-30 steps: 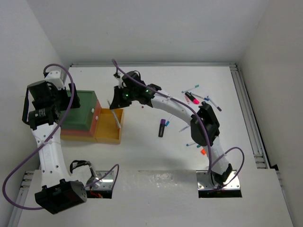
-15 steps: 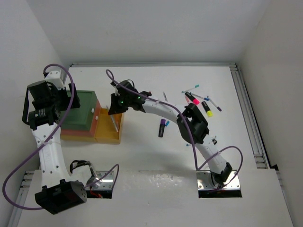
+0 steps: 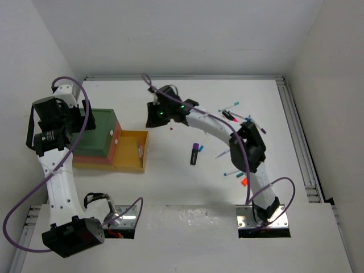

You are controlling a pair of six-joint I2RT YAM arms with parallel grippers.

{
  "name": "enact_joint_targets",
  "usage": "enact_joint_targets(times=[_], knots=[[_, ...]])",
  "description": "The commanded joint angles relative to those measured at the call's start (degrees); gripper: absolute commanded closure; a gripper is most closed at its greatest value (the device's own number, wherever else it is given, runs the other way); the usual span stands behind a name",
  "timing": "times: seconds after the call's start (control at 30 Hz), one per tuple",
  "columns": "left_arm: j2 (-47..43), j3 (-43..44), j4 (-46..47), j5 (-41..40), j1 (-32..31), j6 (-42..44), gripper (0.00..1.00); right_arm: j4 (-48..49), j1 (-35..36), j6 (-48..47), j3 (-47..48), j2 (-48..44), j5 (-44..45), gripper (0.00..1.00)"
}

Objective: Sort the stationery into containers
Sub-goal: Place the pen in the drawer, then pick up the pen from the center of the board.

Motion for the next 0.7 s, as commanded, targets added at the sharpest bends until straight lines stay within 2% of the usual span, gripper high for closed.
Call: enact_joint_targets(times=[0.0,0.07,0.17,0.27,0.47,0.57,0.67], knots=[[-0.6,2.3,1.1,1.0,-0.2,1.1,0.07,-7.0,-8.7,-8.7,-1.8,-8.7,5.6,0.73],[-0.4,3.0,1.3,0.5,-0.6,3.1,0.08,-11.2,-11.0,-15.8,-4.0,-9.1,10.4,0.71],[1.2,6.1,0.9,-0.6,-1.1,5.4,0.08,-13.8,-16.9,-21.2,-8.2,-9.2,15.1,0.67],[2.7,9.4,0.4,-0.4,-1.8,6.9,0.08,-14.3,-21.4,-23.0,-10.9,-7.6,17.7,0.67],[3.8,11.0,0.0,-0.1,-3.6,6.1,0.08,-14.8,-25.9,-25.3,-10.7,-3.3,18.8,0.66],[3.6,10.4,0.2,-0.1,-4.0,5.4,0.08,-15.3,-26.9,-25.2,-9.2,-1.8,17.0,0.61],[3.2,9.4,0.3,-0.4,-4.2,4.9,0.08,-15.6,-27.2,-24.5,-8.4,-0.9,14.9,0.49]])
